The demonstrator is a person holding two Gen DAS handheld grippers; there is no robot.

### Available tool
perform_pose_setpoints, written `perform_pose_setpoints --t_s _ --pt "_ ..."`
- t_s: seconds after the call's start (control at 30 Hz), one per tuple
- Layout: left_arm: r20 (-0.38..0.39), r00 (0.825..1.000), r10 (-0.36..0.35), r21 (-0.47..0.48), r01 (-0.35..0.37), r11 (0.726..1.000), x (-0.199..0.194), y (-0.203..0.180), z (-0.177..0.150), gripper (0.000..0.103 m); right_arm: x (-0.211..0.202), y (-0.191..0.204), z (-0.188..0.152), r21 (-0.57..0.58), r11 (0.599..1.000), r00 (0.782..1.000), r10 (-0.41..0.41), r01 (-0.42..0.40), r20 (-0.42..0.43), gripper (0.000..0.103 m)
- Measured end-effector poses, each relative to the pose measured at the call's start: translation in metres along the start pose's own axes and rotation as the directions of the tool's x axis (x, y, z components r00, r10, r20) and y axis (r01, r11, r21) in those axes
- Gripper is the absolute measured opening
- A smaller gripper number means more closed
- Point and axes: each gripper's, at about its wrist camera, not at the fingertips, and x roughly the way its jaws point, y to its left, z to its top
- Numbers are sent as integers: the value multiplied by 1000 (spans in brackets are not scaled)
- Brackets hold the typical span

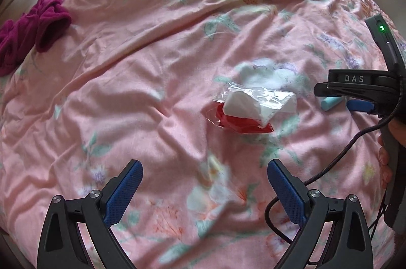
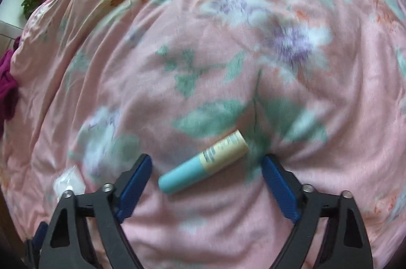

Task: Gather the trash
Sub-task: 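Grasp the teal lip balm tube with the right gripper while the left grasps the clear plastic bag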

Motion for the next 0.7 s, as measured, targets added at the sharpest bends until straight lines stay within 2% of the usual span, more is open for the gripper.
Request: perform_pose_setpoints --t_s 0.03,0.07,0.1,0.2,0.37,0.4,0.43,0.63,0.67,0.7 --pt "-1 1000 -3 -3 3 1000 2 1 1 99 0 2 0 -24 1000 1000 -16 16 21 68" --pt "-4 1000 -10 -12 10 1000 5 3 3 99 0 2 0 -34 999 999 -24 25 31 55" --pt "-7 1000 -16 -19 16 1000 7 4 4 99 0 1 -1 -35 999 999 -21 22 35 46" --pt "-17 999 -35 -36 35 999 13 4 7 99 -6 -13 -5 -12 999 998 53 -53 45 31" --pt "-23 998 -55 -26 54 998 19 -4 9 99 -13 -32 -12 24 992 992 124 -125 13 29" --pt "-25 998 -56 -24 55 998 19 -5 9 99 -16 -37 -12 55 990 992 127 -127 17 41" --pt "-26 998 -58 -21 57 998 20 -6 9 99 -17 -42 -14 69 989 991 131 -132 11 45" --pt "-41 997 -61 -18 60 998 25 -8 11 99 -16 -35 -27 36 993 994 110 -109 -21 46" --pt "-42 997 -63 -19 62 998 25 -8 12 99 -14 -34 -28 30 993 993 114 -113 -22 41" --pt "-42 997 -64 -21 64 998 24 -8 13 99 -12 -34 -29 23 992 992 124 -123 -19 28"
